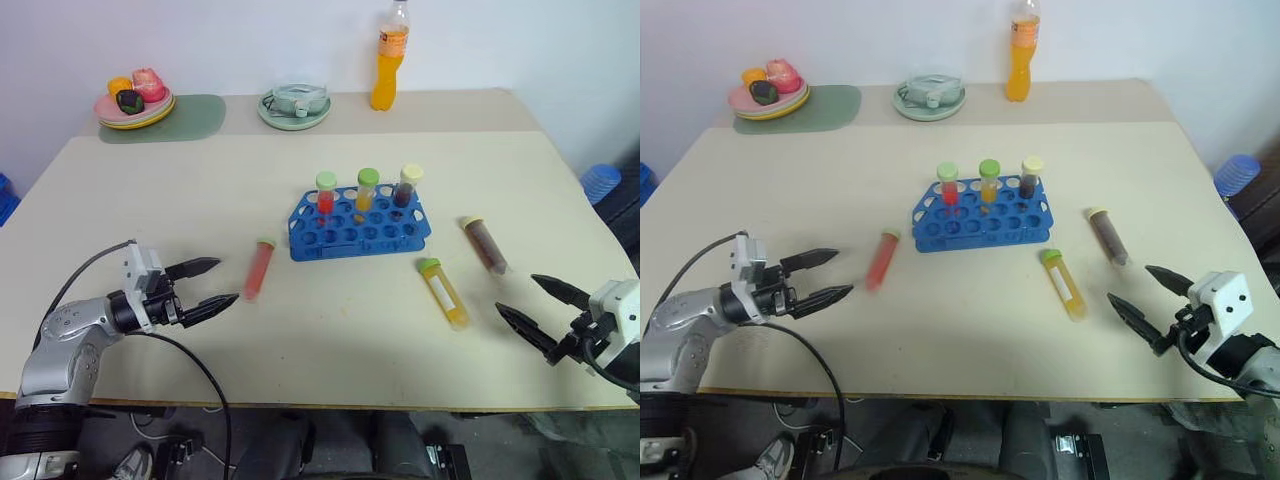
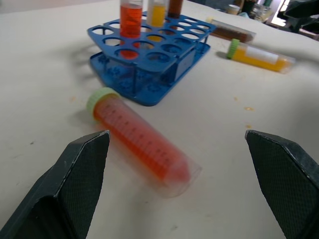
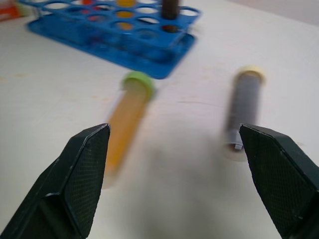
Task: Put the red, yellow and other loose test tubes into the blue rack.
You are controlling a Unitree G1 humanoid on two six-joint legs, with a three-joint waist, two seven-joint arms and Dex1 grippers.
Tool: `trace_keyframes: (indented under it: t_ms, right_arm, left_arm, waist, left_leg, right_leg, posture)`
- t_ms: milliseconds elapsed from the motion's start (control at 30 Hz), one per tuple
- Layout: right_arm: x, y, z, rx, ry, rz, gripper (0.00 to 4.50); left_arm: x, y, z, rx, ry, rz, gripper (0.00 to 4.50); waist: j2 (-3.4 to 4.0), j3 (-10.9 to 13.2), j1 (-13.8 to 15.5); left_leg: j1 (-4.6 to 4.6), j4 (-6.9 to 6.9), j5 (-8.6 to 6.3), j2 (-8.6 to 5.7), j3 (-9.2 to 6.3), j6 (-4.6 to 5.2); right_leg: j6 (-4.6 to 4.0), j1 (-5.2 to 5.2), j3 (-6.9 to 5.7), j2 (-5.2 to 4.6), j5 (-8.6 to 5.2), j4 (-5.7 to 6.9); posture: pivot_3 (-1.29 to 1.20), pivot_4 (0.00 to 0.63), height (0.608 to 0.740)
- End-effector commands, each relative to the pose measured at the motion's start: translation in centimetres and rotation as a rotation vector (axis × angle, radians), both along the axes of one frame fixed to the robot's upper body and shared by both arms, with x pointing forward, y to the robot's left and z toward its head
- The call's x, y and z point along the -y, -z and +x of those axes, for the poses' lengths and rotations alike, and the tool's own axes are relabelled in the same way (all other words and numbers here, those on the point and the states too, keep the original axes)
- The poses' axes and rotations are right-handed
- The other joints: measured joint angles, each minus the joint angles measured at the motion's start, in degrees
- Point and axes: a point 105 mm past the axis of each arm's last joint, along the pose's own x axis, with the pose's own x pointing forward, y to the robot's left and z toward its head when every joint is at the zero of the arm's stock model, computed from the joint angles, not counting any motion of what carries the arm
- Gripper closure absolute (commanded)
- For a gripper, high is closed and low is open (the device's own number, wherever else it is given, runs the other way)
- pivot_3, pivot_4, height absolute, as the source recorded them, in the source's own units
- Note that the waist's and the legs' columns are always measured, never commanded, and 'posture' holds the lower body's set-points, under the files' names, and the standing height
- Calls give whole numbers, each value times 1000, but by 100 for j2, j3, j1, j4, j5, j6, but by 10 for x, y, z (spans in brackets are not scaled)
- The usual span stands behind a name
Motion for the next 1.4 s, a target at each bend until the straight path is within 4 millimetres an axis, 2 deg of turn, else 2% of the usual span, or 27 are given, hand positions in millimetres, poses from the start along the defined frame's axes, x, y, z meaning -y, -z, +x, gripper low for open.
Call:
trace_keyframes:
  t_ms: [33,200,500,633,767,1000,1167,1400]
  right_arm:
    - [-5,-16,2,50,-3,-8,266]
    - [-8,-20,4,49,-5,-5,266]
    - [-15,-27,10,56,-6,-12,266]
    - [-18,-33,18,37,38,-8,266]
    - [-19,-43,33,-7,100,-39,266]
    - [-10,-47,63,-276,221,-136,266]
    - [7,-48,99,-420,349,-105,266]
    - [10,-42,130,-552,372,-71,266]
  left_arm:
    - [1,-10,-2,35,21,24,53]
    - [7,-14,-1,35,38,-24,53]
    - [9,-15,0,63,59,-1,53]
    - [16,-14,-2,72,93,17,53]
    - [28,-8,-5,83,149,44,53]
    - [48,-7,-5,116,249,88,53]
    - [63,-9,-6,148,332,109,53]
    - [80,-14,-5,172,397,76,53]
  waist:
    - [0,0,-6]
    - [0,0,-5]
    - [0,0,-6]
    - [0,0,-7]
    - [2,1,-10]
    - [2,2,-9]
    - [1,3,-13]
    - [0,3,-28]
  left_leg:
    - [0,0,0,0,2,0]
    - [0,-1,-1,4,4,1]
    - [1,-1,-2,7,10,3]
    - [1,0,-3,7,12,3]
    - [1,-1,-3,10,20,4]
    - [-3,-2,-7,19,38,9]
    - [-5,0,-11,24,64,16]
    - [-16,0,-17,25,84,27]
  right_leg:
    - [0,0,0,0,0,-1]
    - [0,0,1,1,0,-1]
    - [0,-1,1,1,0,-2]
    - [0,-1,2,1,0,-2]
    - [0,-2,4,-1,0,-3]
    - [-1,-9,9,-4,0,-6]
    - [-1,-15,18,-7,2,-9]
    - [0,-32,22,-8,3,-9]
  posture:
    - [0,150,740]
    - [0,150,740]
    - [0,150,740]
    - [0,150,740]
    - [0,150,740]
    - [0,150,740]
    - [0,150,740]
    - [0,150,740]
